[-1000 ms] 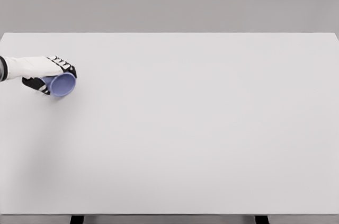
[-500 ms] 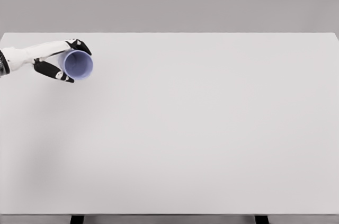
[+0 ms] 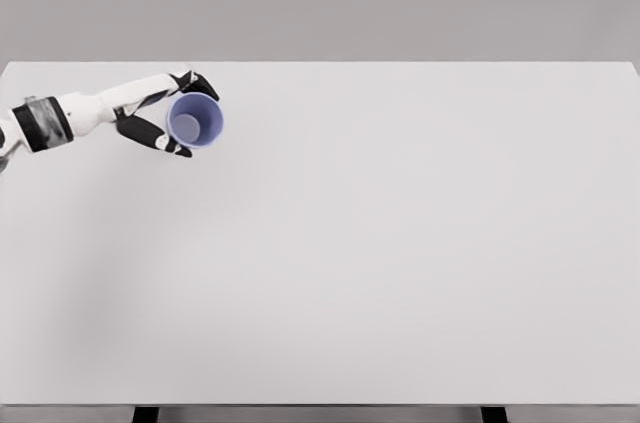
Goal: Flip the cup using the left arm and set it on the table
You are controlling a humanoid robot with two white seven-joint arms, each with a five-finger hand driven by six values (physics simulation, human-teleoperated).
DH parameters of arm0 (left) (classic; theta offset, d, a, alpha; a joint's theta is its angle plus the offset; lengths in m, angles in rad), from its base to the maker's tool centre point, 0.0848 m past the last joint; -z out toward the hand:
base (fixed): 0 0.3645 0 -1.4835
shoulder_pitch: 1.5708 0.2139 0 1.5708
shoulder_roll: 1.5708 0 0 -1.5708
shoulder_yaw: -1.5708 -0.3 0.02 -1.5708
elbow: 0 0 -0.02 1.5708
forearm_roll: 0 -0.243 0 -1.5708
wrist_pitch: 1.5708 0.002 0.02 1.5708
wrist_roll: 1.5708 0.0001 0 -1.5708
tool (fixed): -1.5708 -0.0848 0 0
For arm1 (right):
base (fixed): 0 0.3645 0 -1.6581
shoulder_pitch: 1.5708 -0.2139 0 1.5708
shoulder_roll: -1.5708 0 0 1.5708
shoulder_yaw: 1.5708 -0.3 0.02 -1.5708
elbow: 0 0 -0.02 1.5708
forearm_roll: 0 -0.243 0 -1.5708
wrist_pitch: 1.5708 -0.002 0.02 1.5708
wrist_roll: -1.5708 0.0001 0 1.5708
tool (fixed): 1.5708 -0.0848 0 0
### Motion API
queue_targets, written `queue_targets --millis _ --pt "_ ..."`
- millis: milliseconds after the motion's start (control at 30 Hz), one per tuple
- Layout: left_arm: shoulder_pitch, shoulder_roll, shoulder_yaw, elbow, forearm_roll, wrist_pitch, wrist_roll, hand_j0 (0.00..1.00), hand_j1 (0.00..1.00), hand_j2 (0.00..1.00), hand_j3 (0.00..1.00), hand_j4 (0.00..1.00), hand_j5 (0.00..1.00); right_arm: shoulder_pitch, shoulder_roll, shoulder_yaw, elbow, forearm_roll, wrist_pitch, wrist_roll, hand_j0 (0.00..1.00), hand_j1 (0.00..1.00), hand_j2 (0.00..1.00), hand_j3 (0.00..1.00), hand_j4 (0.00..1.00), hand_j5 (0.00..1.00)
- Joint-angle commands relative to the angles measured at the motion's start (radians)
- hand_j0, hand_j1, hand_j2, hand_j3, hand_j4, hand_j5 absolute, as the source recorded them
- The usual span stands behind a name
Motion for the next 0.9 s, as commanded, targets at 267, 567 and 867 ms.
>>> queue_targets --millis 267,567,867 --pt "-0.005 -0.018 -0.036 0.003 0.079 0.002 0.001 0.33 0.33 0.33 0.33 0.33 0.33 0.000 0.000 0.000 0.000 0.000 0.000 0.000 1.00 1.00 1.00 1.00 1.00 1.00" --pt "0.005 -0.059 -0.031 0.004 0.246 0.002 0.001 0.33 0.33 0.33 0.33 0.33 0.33 0.000 0.000 0.000 0.000 0.000 0.000 0.001 1.00 1.00 1.00 1.00 1.00 1.00" --pt "0.003 -0.090 -0.016 0.004 0.322 0.222 0.001 0.39 0.39 0.39 0.39 0.39 0.39 0.000 0.000 0.000 0.000 0.000 0.000 0.001 1.00 1.00 1.00 1.00 1.00 1.00"
